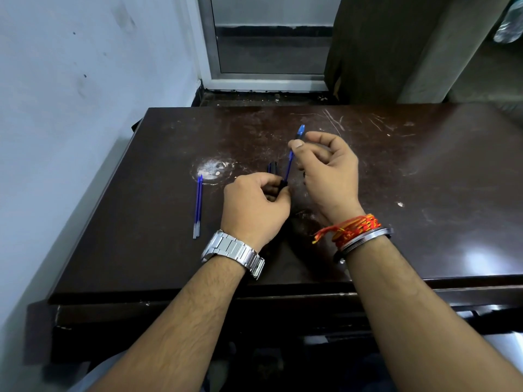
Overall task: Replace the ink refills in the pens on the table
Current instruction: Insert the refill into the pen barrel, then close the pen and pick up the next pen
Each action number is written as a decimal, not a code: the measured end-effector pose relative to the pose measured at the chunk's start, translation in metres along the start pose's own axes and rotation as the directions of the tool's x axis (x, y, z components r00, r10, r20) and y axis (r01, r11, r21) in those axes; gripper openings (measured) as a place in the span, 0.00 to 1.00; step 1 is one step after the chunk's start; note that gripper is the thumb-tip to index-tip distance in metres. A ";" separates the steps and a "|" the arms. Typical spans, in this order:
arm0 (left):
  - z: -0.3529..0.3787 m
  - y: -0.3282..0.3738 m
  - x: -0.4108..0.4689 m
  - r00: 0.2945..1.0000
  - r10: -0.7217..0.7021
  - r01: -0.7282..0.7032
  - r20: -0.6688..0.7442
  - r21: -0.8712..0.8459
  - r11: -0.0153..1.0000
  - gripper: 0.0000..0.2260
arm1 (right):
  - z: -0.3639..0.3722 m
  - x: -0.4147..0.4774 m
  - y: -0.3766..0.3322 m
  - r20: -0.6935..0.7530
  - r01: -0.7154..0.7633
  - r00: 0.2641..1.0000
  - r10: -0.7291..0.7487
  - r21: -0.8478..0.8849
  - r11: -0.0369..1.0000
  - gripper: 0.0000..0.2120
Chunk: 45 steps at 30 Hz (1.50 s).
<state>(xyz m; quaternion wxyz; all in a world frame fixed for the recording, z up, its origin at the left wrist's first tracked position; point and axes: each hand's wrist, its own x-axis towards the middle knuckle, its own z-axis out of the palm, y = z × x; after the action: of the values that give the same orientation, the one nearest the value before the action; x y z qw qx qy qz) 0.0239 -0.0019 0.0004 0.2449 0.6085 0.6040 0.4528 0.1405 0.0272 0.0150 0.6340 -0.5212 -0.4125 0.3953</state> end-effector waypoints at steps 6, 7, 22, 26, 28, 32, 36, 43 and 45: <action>0.001 -0.002 0.000 1.000 0.006 -0.006 -0.001 0.006 1.000 0.04 | -0.009 0.006 -0.008 -0.140 0.051 0.990 -0.035 0.111 0.992 0.07; 0.001 -0.002 0.000 1.000 0.006 -0.006 -0.003 0.009 1.000 0.04 | -0.011 0.007 -0.007 -0.157 0.046 0.987 -0.032 0.085 0.995 0.07; 0.001 -0.004 0.002 0.997 -0.055 0.053 -0.053 -0.026 0.998 0.08 | -0.030 0.010 0.006 -0.063 -0.036 0.998 -0.014 -0.734 0.678 0.06; 0.001 -0.003 0.002 0.997 -0.056 0.054 -0.046 -0.027 0.998 0.07 | -0.031 0.010 0.008 -0.078 -0.055 0.997 -0.005 -0.752 0.657 0.05; 0.001 -0.003 0.001 0.998 -0.051 0.050 -0.047 -0.024 0.998 0.08 | -0.031 0.011 0.009 -0.076 -0.065 0.997 0.012 -0.757 0.650 0.06; 0.001 -0.003 0.002 0.998 -0.047 0.047 -0.048 -0.013 0.999 0.07 | -0.032 0.012 0.009 -0.056 -0.059 0.998 0.025 -0.767 0.639 0.07; 0.001 -0.004 0.002 0.998 -0.039 0.039 -0.049 -0.010 0.999 0.08 | -0.032 0.011 0.010 -0.041 -0.048 0.999 0.025 -0.770 0.636 0.08; 0.000 -0.003 0.002 0.998 -0.036 0.036 -0.048 -0.005 0.999 0.10 | -0.031 0.012 0.008 -0.073 -0.073 0.997 0.028 -0.746 0.662 0.07; 0.000 -0.002 0.002 0.998 -0.040 0.040 -0.051 -0.006 0.999 0.11 | -0.027 0.010 0.007 -0.076 -0.019 0.995 -0.058 -0.756 0.654 0.11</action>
<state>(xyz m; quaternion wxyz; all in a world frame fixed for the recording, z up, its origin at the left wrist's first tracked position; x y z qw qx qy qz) 0.0227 0.0002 -0.0009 0.2396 0.5839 0.6210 0.4648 0.1693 0.0285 0.0064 0.3824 -0.7510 -0.5151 0.1565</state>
